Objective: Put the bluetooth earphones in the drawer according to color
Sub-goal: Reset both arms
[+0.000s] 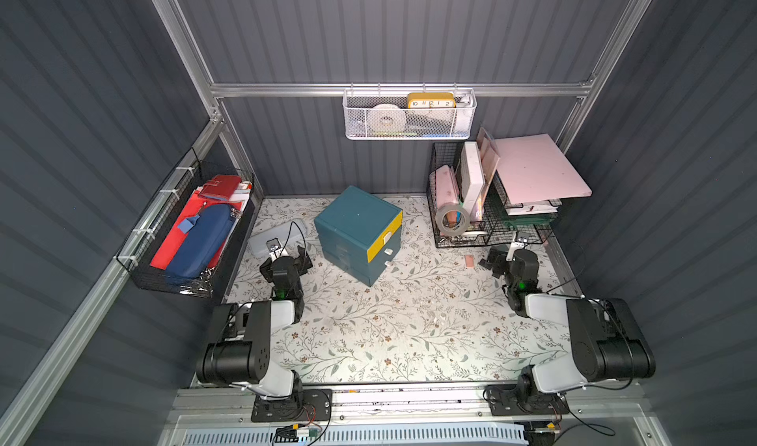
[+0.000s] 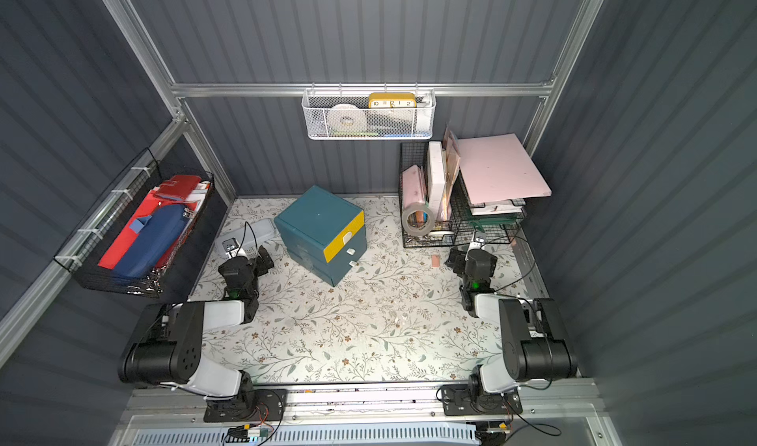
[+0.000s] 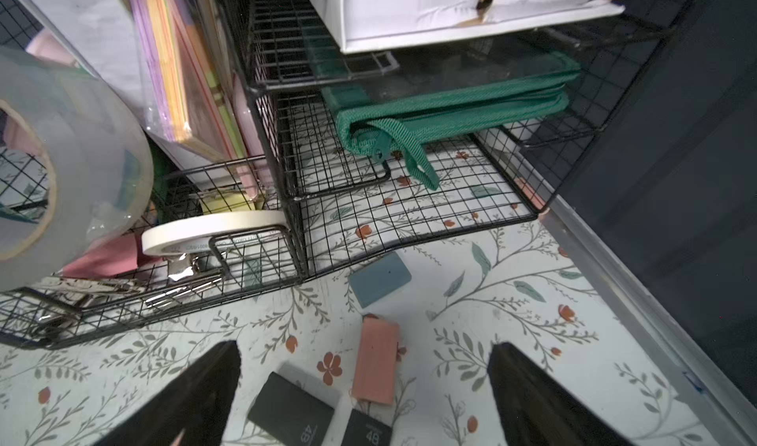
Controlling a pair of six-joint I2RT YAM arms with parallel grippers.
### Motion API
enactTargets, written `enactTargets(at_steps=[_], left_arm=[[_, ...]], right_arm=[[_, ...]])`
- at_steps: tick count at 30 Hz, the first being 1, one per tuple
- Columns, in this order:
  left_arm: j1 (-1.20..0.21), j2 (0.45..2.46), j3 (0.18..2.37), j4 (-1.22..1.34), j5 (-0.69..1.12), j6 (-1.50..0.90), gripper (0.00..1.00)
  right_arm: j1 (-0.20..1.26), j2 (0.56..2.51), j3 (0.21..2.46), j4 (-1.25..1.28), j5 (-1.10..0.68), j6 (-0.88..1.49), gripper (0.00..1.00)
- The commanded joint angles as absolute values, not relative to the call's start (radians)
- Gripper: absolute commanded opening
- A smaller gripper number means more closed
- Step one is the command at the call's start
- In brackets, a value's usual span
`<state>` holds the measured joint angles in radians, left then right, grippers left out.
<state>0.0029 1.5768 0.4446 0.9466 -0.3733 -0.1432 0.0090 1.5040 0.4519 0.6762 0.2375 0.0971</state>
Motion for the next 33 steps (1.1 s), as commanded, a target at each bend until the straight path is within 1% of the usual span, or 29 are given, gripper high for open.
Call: enactTargets(at_steps=[1, 2, 3, 5, 7, 9, 10, 12, 14, 33], left_arm=[[0.005, 1.634, 0.492, 1.009, -0.253, -0.103, 0.99], [0.005, 1.648, 0.494, 1.026, -0.241, -0.091, 0.99], [0.005, 1.658, 0.488, 1.037, -0.194, -0.078, 0.99], [0.005, 1.709, 0.444, 1.190, -0.141, -0.039, 0.99], [0.005, 1.687, 0.453, 1.132, -0.126, -0.056, 0.99], [0.005, 1.706, 0.447, 1.183, -0.130, -0.050, 0.99], [0.005, 1.694, 0.460, 1.131, -0.134, -0.053, 0.99], [0.005, 1.706, 0.455, 1.164, -0.135, -0.049, 0.99], [0.005, 1.695, 0.459, 1.131, -0.135, -0.051, 1.00], [0.005, 1.700, 0.465, 1.130, -0.130, -0.048, 0.99]], right_arm=[[0.005, 1.496, 0.422, 0.782, 0.247, 0.095, 0.99], [0.005, 1.499, 0.417, 0.791, 0.245, 0.095, 0.99], [0.006, 1.504, 0.411, 0.804, 0.238, 0.092, 0.99], [0.006, 1.521, 0.394, 0.849, 0.223, 0.085, 0.99], [0.006, 1.544, 0.381, 0.914, 0.221, 0.078, 0.99], [0.006, 1.554, 0.373, 0.945, 0.219, 0.076, 0.99], [0.006, 1.554, 0.373, 0.948, 0.219, 0.076, 0.99], [0.005, 1.552, 0.373, 0.942, 0.219, 0.077, 0.99], [0.005, 1.551, 0.374, 0.939, 0.218, 0.078, 0.99], [0.005, 1.551, 0.375, 0.936, 0.218, 0.078, 0.99]])
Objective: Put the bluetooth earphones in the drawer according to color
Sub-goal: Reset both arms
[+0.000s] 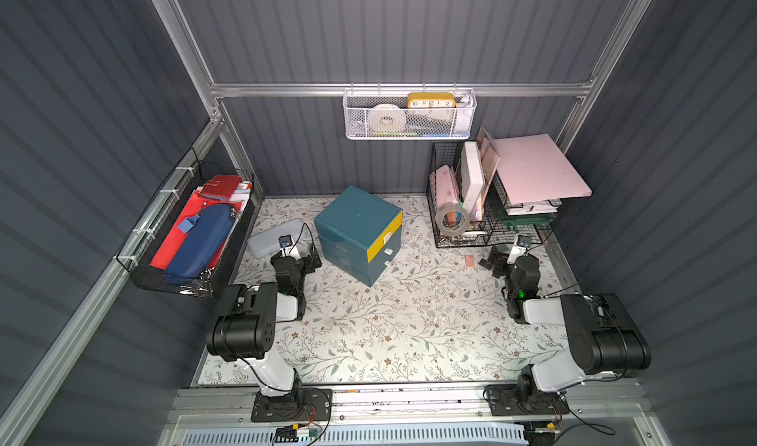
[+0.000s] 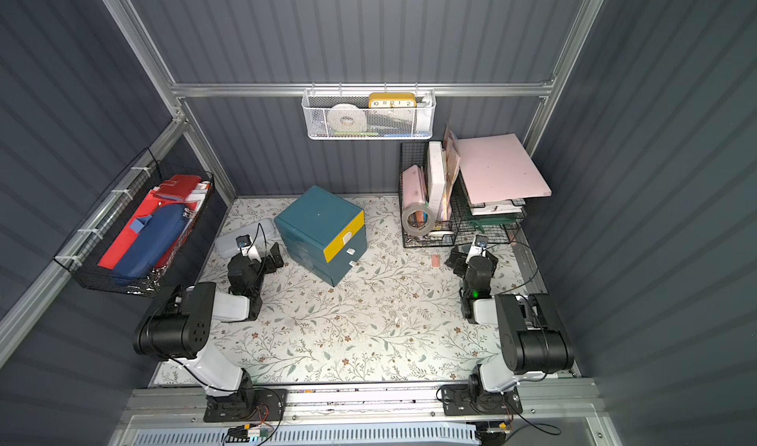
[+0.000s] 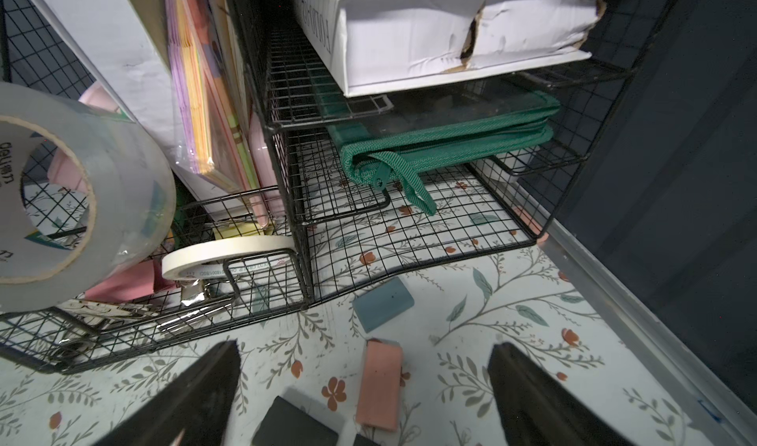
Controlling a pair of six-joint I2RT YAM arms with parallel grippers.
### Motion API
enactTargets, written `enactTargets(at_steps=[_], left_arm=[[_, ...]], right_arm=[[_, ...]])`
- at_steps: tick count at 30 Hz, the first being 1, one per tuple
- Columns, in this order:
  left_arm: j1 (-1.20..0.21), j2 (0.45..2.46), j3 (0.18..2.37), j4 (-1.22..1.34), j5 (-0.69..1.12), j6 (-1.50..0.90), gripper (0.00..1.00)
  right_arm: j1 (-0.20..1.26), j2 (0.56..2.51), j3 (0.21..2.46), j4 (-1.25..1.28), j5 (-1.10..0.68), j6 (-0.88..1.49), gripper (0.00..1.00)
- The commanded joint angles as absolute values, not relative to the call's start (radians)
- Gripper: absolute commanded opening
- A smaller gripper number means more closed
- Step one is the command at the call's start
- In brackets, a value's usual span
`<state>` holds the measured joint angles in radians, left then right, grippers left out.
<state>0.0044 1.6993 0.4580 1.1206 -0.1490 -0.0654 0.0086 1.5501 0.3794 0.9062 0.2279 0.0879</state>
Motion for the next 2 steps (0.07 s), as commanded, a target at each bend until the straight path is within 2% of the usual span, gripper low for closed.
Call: enactTargets(at_steps=[1, 2], left_arm=[[0.005, 1.700, 0.464, 1.130, -0.130, -0.046, 0.99], [0.005, 1.698, 0.463, 1.130, -0.131, -0.046, 1.00]], right_arm=[[0.006, 1.552, 0.374, 0.936, 0.218, 0.078, 0.99], [0.005, 1.551, 0.374, 0.936, 0.219, 0.078, 0.99]])
